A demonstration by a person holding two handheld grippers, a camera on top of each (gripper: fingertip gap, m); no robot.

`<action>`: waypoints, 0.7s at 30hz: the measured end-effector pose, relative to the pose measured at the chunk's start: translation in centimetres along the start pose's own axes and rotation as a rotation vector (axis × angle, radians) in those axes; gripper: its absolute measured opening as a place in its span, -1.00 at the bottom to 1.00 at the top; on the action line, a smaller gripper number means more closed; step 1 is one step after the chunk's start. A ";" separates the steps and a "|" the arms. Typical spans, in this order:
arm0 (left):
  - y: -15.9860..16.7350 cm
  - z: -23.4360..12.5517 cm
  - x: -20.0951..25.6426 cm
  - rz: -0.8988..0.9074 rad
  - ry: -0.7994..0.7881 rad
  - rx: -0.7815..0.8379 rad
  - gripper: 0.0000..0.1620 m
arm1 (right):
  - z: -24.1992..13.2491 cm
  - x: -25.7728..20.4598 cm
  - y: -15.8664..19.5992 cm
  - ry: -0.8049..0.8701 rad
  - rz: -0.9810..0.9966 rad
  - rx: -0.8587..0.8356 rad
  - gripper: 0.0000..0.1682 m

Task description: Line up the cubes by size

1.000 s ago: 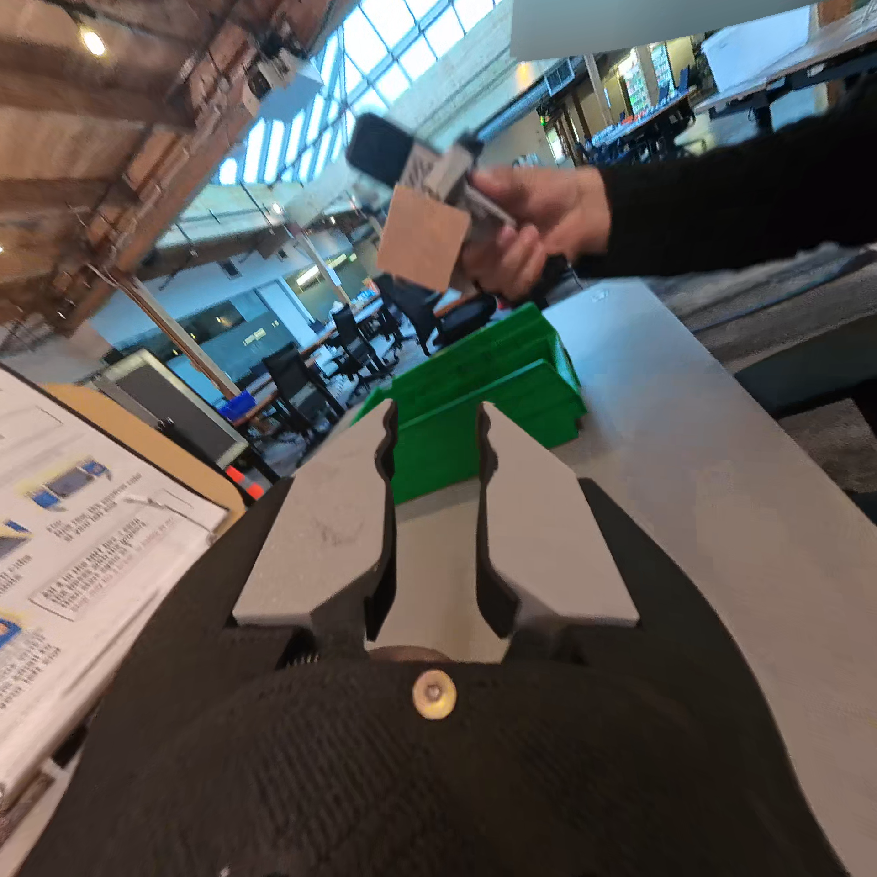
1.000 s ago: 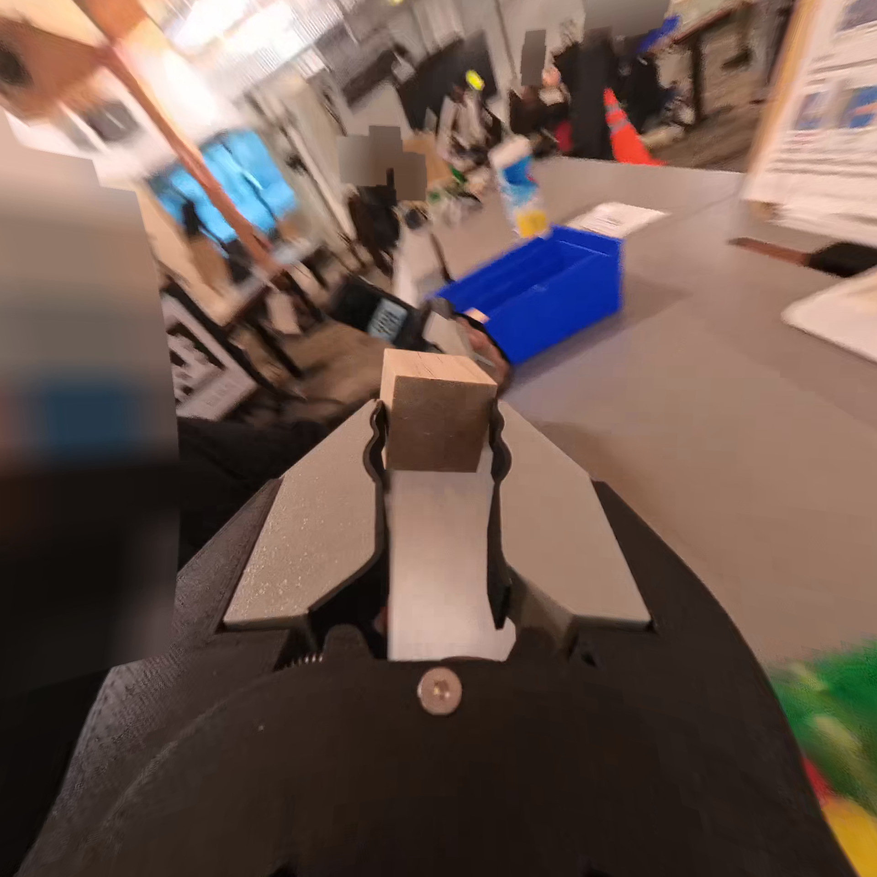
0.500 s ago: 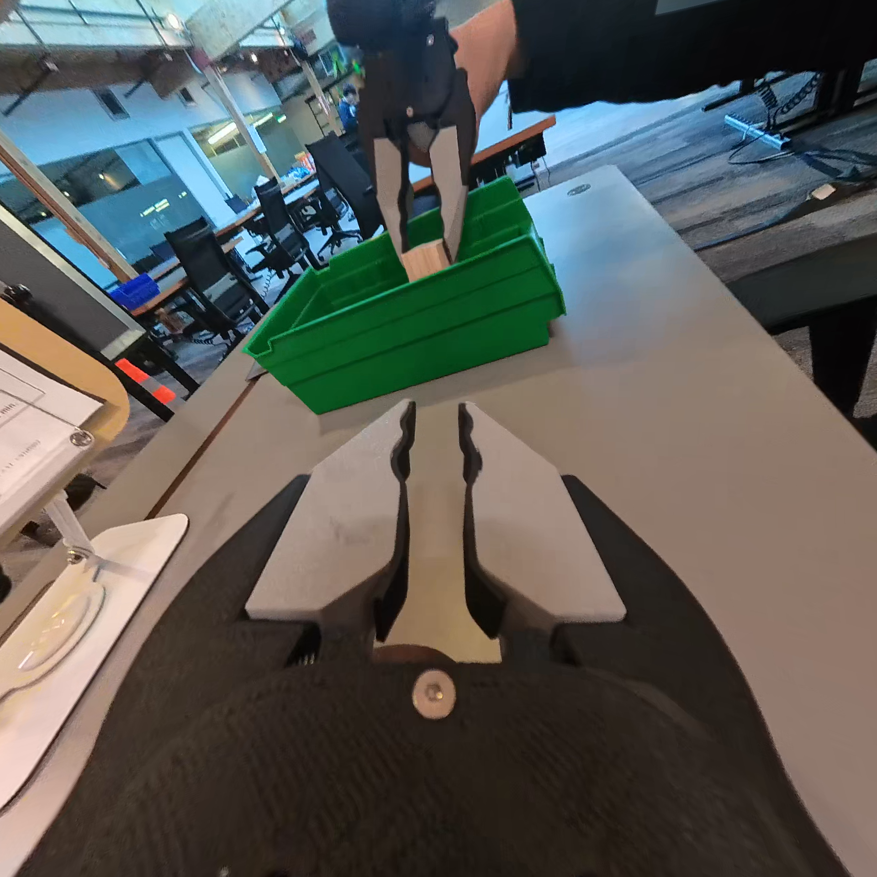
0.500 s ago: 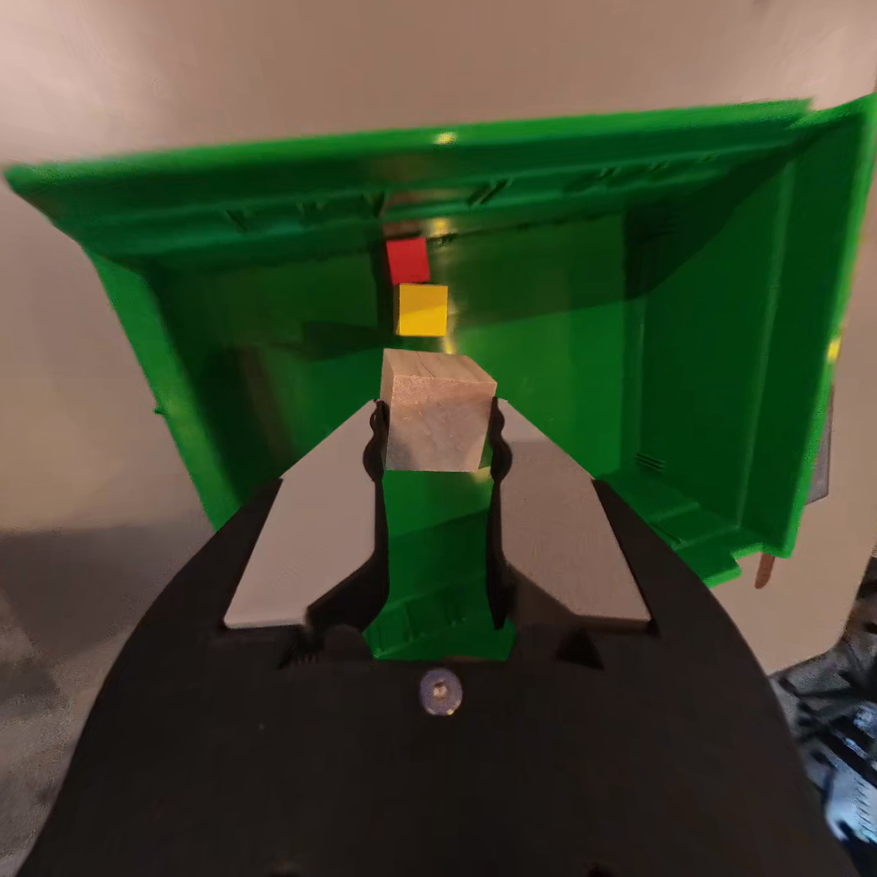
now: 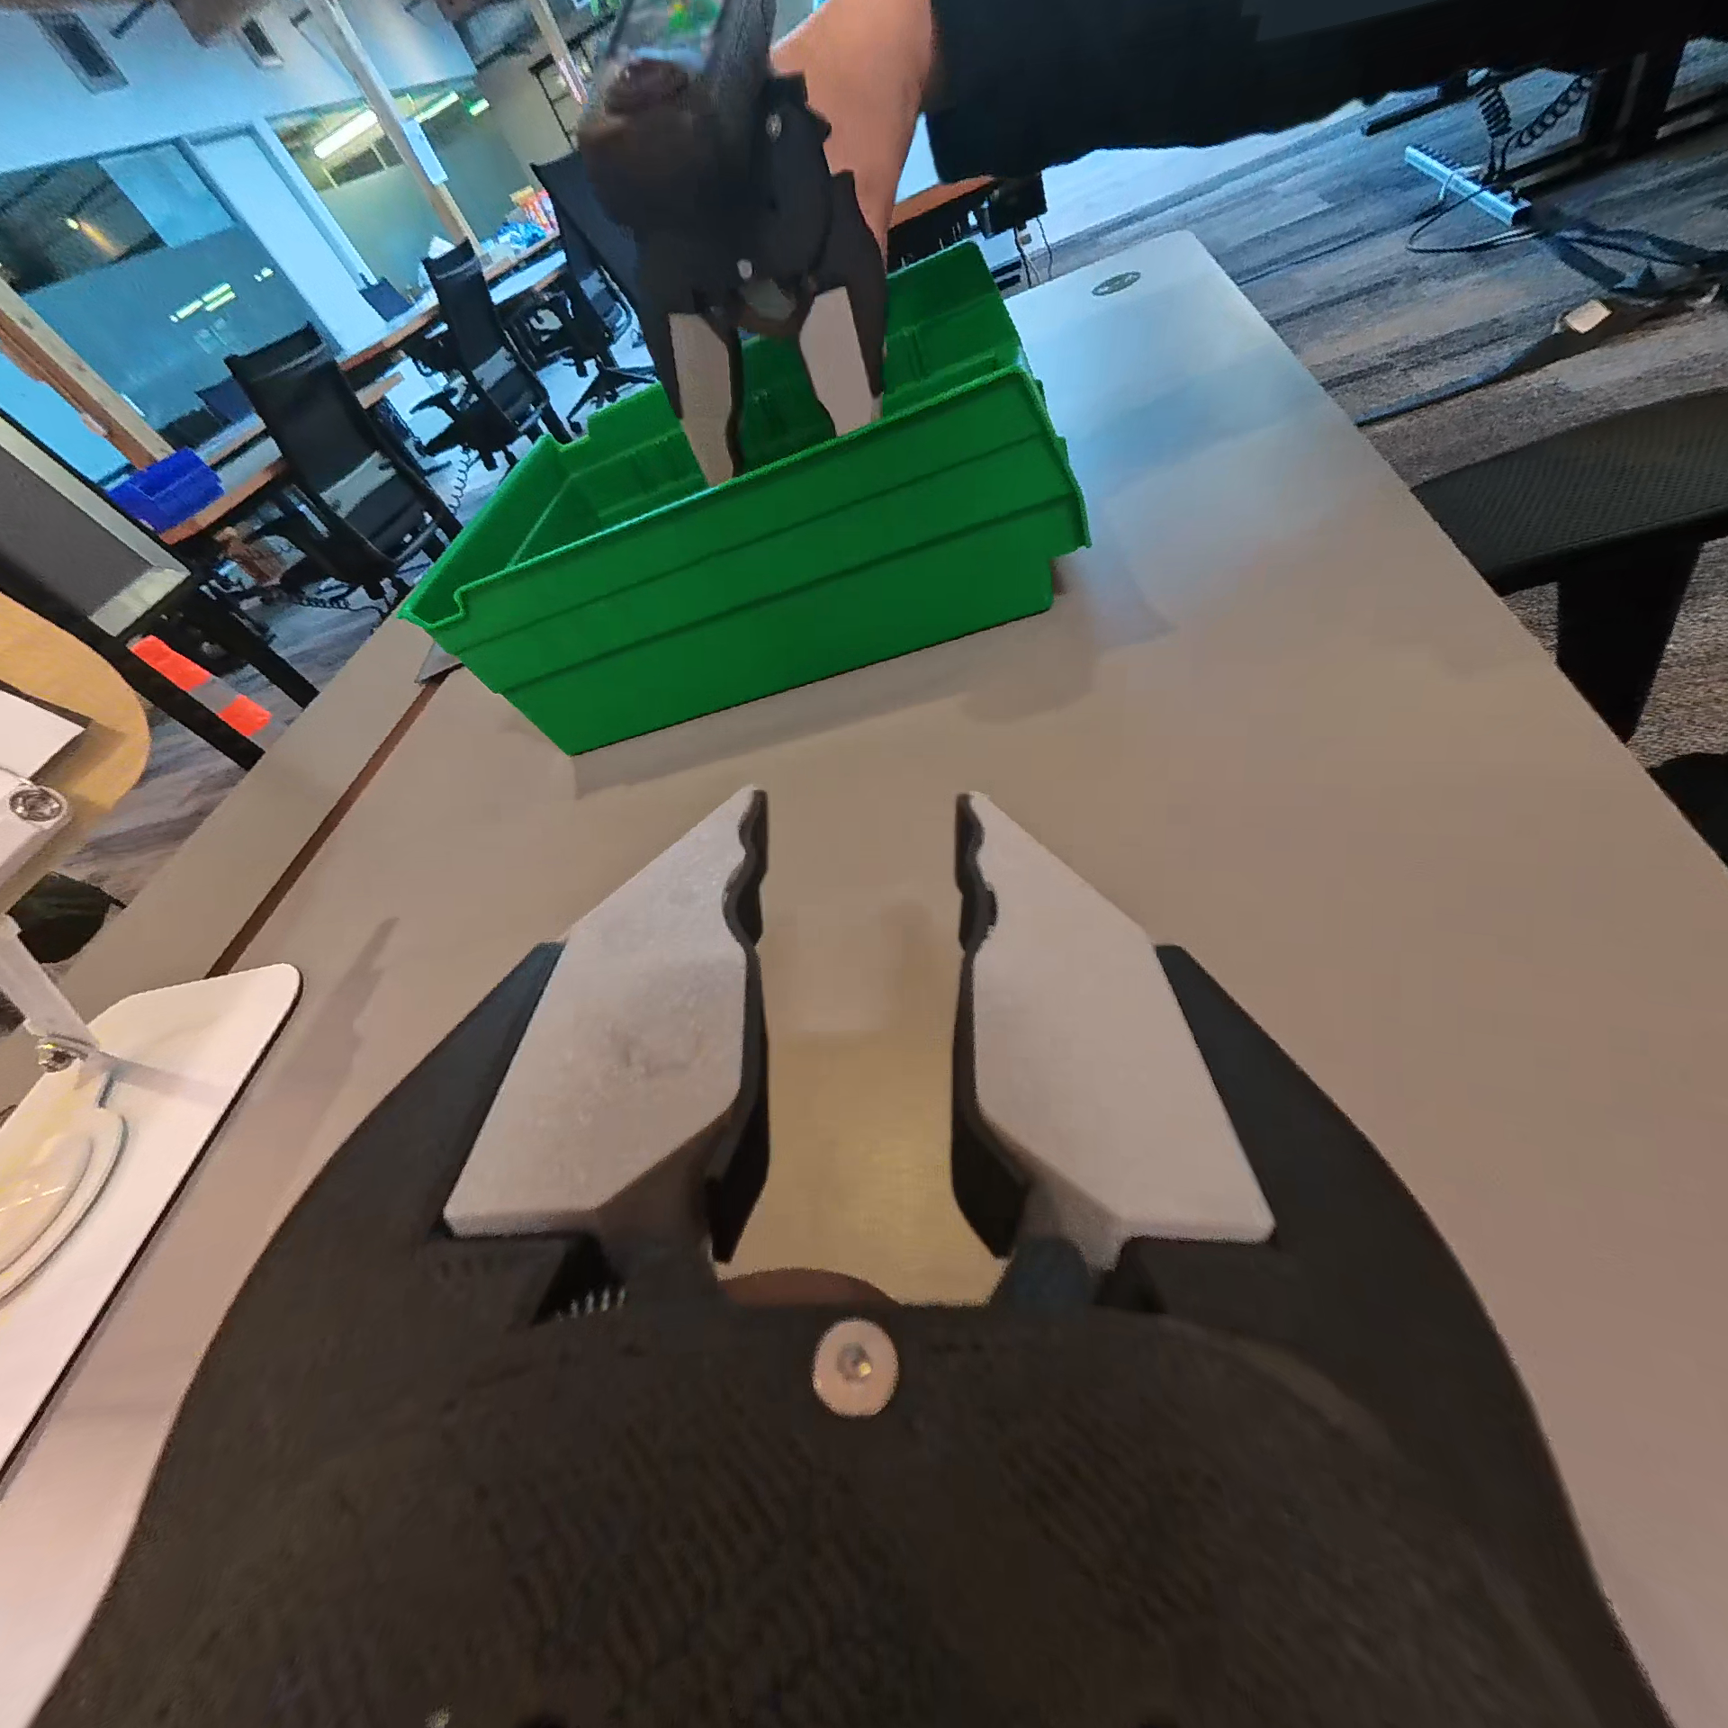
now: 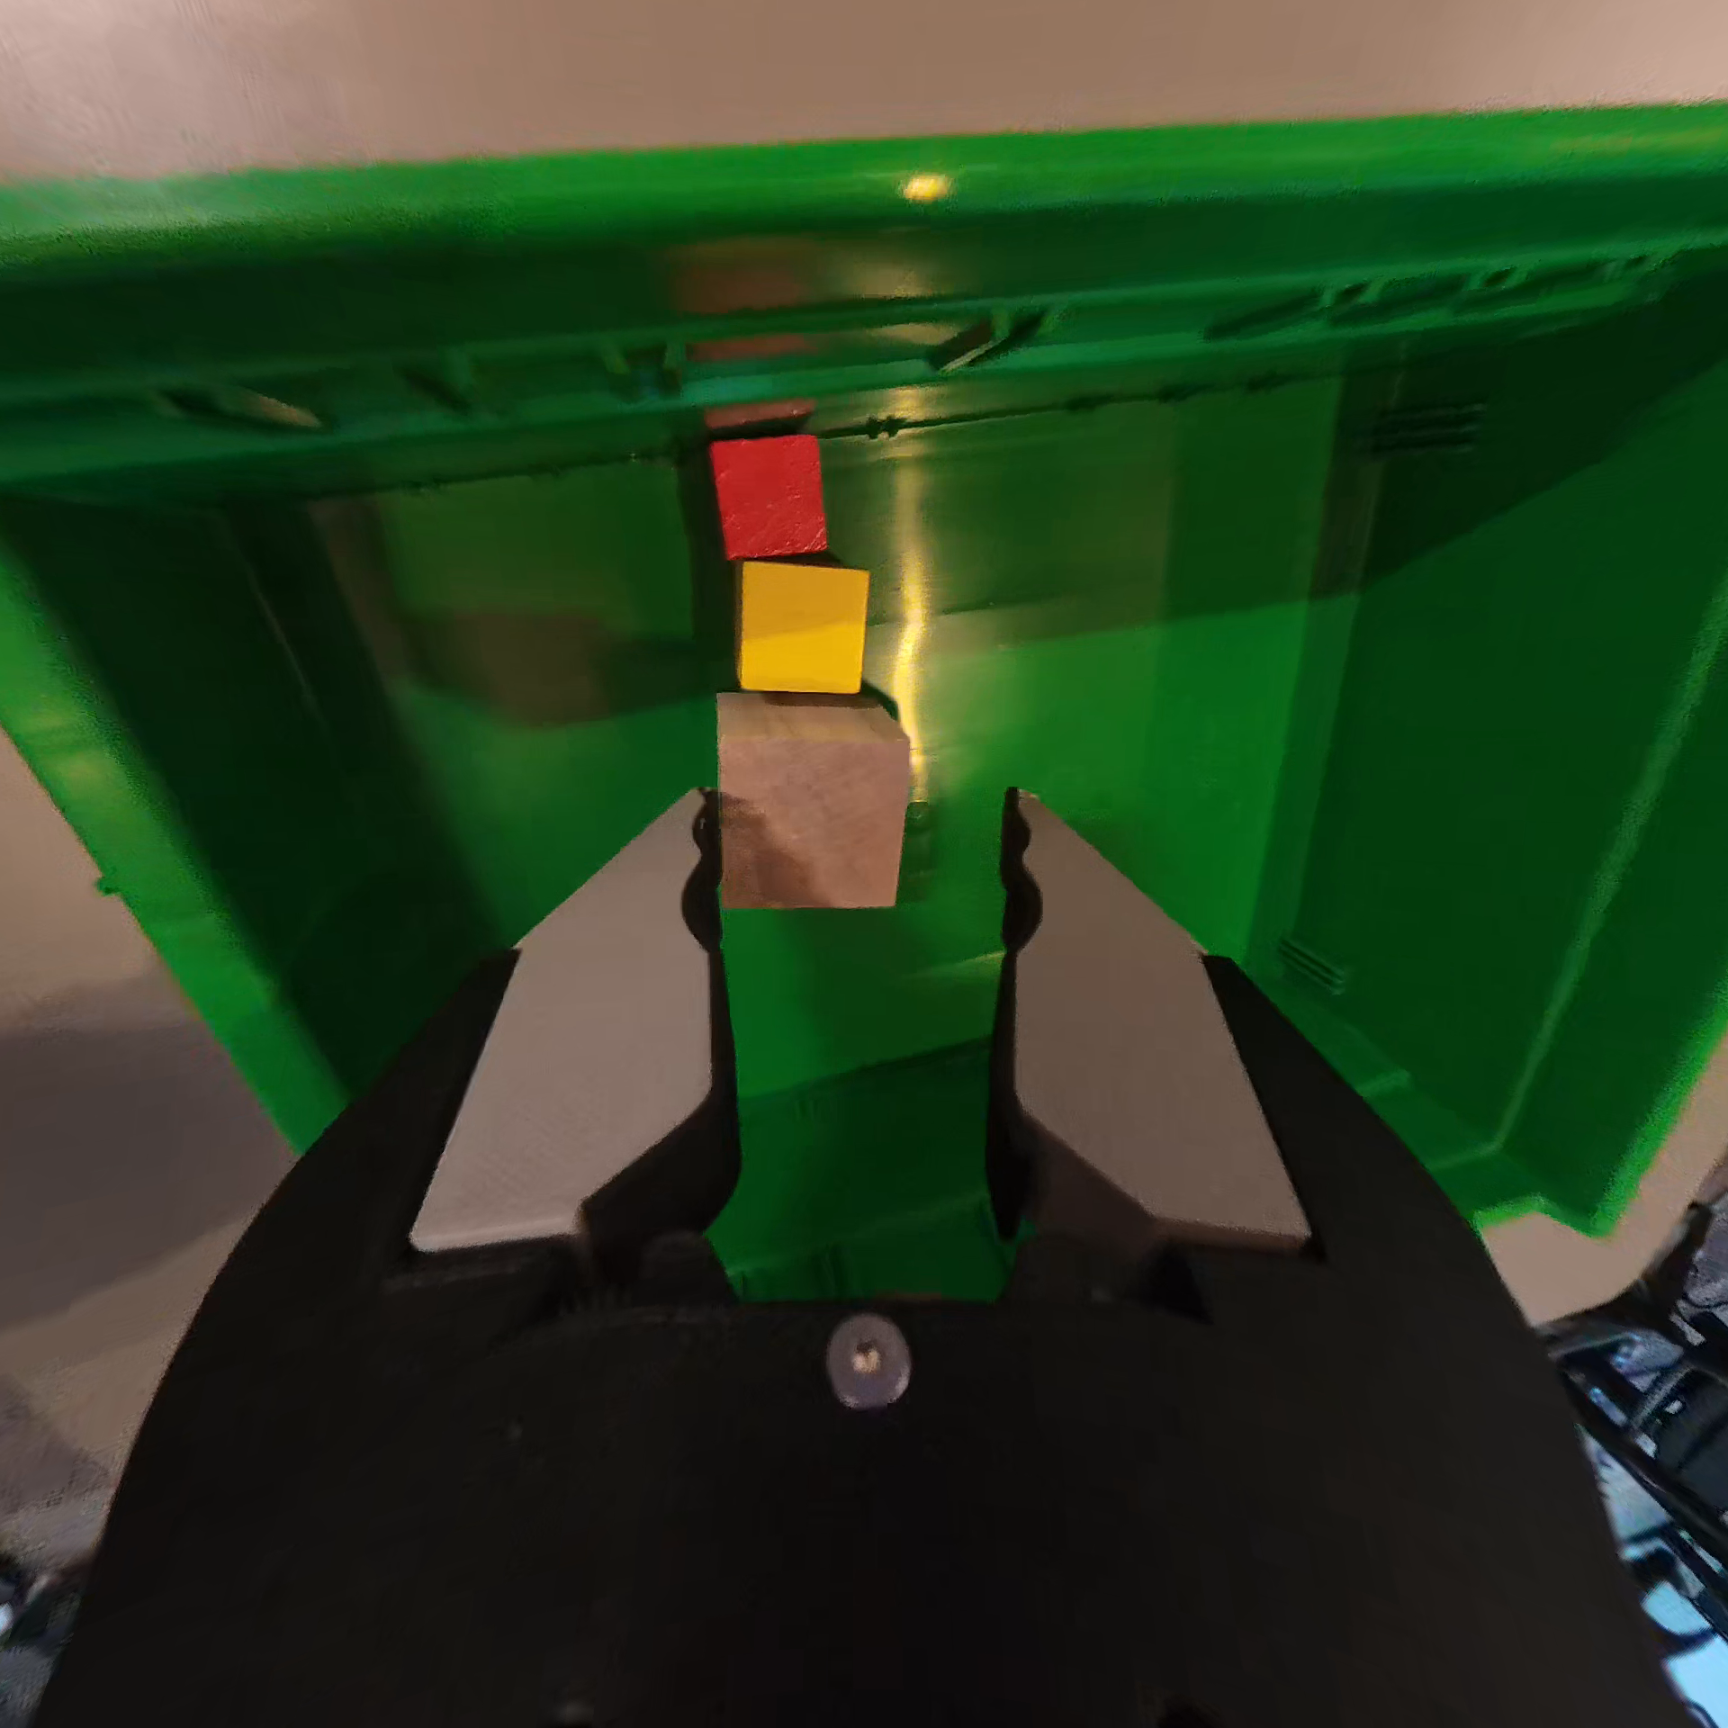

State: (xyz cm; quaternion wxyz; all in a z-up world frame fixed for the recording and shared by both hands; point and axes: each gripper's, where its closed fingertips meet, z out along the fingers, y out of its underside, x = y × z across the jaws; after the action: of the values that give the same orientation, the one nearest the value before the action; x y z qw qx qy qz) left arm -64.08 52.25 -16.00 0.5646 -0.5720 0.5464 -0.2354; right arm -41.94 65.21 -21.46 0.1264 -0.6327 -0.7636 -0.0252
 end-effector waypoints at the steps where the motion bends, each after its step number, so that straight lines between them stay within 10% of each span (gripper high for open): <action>1: -0.1 0.0 0.0 -0.003 -0.005 -0.002 -0.45 | -0.7 0.3 -0.3 0.024 0.011 0.027 -0.31; 7: -3.5 -3.2 2.3 -0.074 0.067 0.021 -0.23 | -10.4 -0.3 -5.0 0.242 0.097 0.388 -0.37; 13: -6.1 -15.0 2.2 -0.001 -0.012 -0.223 0.04 | -16.1 -7.5 -10.3 0.242 0.039 0.718 -0.39; 17: -1.0 -25.4 -1.6 -0.021 -0.128 -0.638 0.19 | -16.4 -10.3 -12.4 0.110 0.059 0.838 -0.31; 21: 6.9 -33.7 -2.9 -0.208 -0.114 -0.973 -0.12 | -16.4 -11.5 -13.9 0.061 0.040 0.918 -0.31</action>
State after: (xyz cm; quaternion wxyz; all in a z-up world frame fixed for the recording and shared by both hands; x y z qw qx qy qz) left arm -97.28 43.34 -12.69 0.2348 -0.8326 0.5011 0.0235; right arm -50.87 48.18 -6.50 0.4163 -0.5249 -0.6792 0.2996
